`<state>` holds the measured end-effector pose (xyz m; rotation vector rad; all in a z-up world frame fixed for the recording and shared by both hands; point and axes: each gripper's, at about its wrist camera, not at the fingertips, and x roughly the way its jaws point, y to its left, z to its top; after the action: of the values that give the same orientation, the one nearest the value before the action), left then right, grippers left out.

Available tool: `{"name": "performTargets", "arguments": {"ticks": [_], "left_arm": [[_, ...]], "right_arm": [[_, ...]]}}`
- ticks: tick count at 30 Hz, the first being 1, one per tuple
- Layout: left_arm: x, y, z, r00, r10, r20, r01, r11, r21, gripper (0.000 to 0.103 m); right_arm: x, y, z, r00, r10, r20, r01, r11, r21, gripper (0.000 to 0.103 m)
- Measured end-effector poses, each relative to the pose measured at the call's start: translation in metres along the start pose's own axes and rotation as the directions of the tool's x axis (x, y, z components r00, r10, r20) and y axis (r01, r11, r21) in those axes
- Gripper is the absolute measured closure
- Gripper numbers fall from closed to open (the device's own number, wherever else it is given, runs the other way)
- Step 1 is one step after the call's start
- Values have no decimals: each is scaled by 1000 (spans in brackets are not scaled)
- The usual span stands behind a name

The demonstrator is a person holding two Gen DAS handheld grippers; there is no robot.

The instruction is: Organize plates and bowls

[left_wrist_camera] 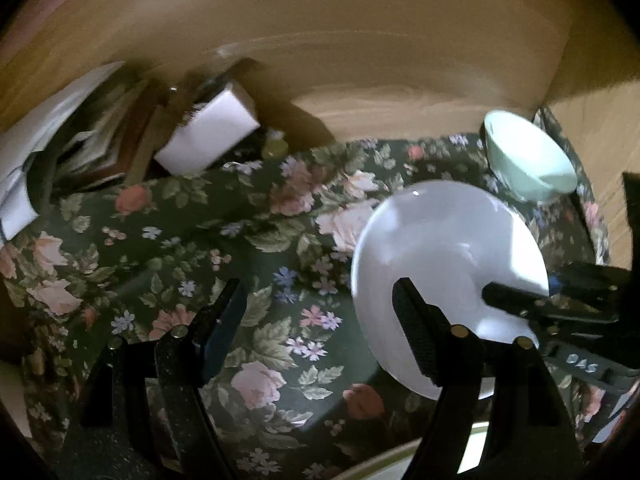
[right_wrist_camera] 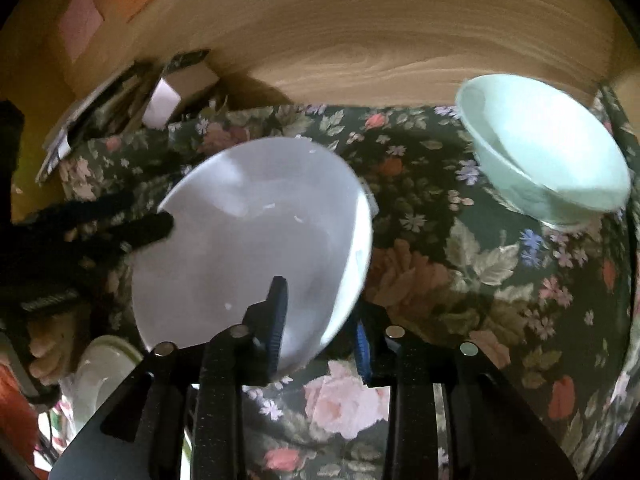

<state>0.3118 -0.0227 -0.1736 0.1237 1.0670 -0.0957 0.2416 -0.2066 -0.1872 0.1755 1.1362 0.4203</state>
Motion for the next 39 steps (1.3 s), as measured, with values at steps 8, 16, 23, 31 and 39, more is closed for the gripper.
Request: {"name": "performTargets", "arguments": {"ticks": [8,16,23,31,39], "left_arm": [[22,-14,5,996,-31,-80,33,999,26,33],[36,-23,5,989,-74,-132,81,995,55,63],[39,-25,4,989,-80,-122,88,994,58,75],[15,-27,4,995,-88,-57,92,993,68,76],[-32,-22,2,993,-104,50,102,993,52,76]], "right_arm": [[-15,-7,3,999,-7,45,6,1000,16,69],[6,-7,11,999,19,27,-20,999,36,71],[8,-2,12,1000,13,28,-13,1000,17,80],[-11,4,15,996,6,84,-8,1000,22,80],[-46,21,21,986,13,165,-11,1000,-12,80]]}}
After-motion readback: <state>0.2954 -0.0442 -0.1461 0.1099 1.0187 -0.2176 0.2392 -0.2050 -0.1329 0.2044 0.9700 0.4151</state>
